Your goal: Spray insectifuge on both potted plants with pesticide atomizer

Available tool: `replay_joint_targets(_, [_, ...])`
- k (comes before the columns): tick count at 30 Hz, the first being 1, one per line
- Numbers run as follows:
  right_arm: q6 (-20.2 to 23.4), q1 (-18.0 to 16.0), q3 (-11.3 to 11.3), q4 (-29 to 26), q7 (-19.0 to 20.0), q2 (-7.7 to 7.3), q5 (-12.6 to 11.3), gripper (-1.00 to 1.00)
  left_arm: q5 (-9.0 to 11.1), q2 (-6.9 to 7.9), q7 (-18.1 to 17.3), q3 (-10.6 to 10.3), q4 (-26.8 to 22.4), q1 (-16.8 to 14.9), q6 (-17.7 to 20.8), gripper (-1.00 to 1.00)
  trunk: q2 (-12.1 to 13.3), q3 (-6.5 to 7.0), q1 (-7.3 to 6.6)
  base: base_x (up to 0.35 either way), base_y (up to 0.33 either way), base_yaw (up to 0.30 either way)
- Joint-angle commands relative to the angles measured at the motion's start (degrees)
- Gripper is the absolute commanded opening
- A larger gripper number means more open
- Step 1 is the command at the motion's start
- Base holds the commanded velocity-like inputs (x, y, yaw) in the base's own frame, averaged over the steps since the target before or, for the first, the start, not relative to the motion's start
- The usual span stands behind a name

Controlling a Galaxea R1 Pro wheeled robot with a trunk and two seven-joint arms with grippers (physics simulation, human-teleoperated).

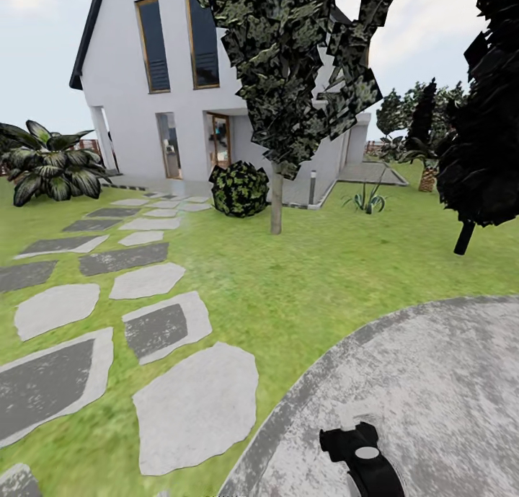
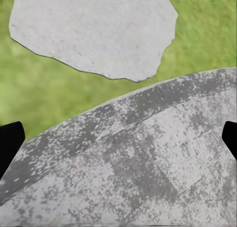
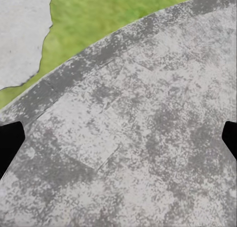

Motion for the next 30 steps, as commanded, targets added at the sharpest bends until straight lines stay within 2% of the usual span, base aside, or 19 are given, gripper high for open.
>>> replay_joint_targets(1, [0.1,0.0,0.3,0.0,0.0,-0.05,0.0,1.00,0.0,-0.06,0.0,0.0,0.3,0.0,-0.1,1.00,0.0,-0.03,0.00,0.000,0.000,0.239])
replay_joint_targets(3, [0.1,-0.1,0.9,-0.1,0.0,-0.13,0.0,1.00,0.0,0.02,-0.1,0.0,1.1,0.0,-0.2,1.00,0.0,-0.11,0.00,0.000,0.000,0.239])
replay_joint_targets(13, [0.2,-0.1,1.1,-0.1,0.0,-0.07,0.0,1.00,0.1,0.24,0.2,0.2,1.6,0.0,-0.3,1.00,0.0,-0.35,0.00,0.069,0.046,0.254])
replay_joint_targets(17, [0.2,-0.1,1.2,-0.1,0.0,0.00,0.0,1.00,0.1,0.22,0.3,1.6,1.9,0.0,-0.3,1.00,0.0,-0.36,0.00,0.256,0.165,0.268])
replay_joint_targets(20, [0.2,-0.1,2.4,0.0,0.1,0.07,0.0,1.00,0.1,0.26,0.2,2.3,2.6,0.0,-0.3,1.00,0.0,-0.36,0.00,0.271,0.169,0.239])
replay_joint_targets(24, [0.2,-0.1,4.9,0.5,0.2,0.13,-0.1,1.00,0.1,0.28,0.2,2.6,3.4,0.0,-0.3,1.00,0.0,-0.36,0.00,0.281,0.158,0.061])
replay_joint_targets(30, [0.0,-0.1,5.2,0.3,0.0,0.15,-0.1,1.00,0.1,0.36,0.3,2.6,3.5,0.0,-0.2,1.00,0.0,-0.36,0.00,0.287,0.145,0.004])
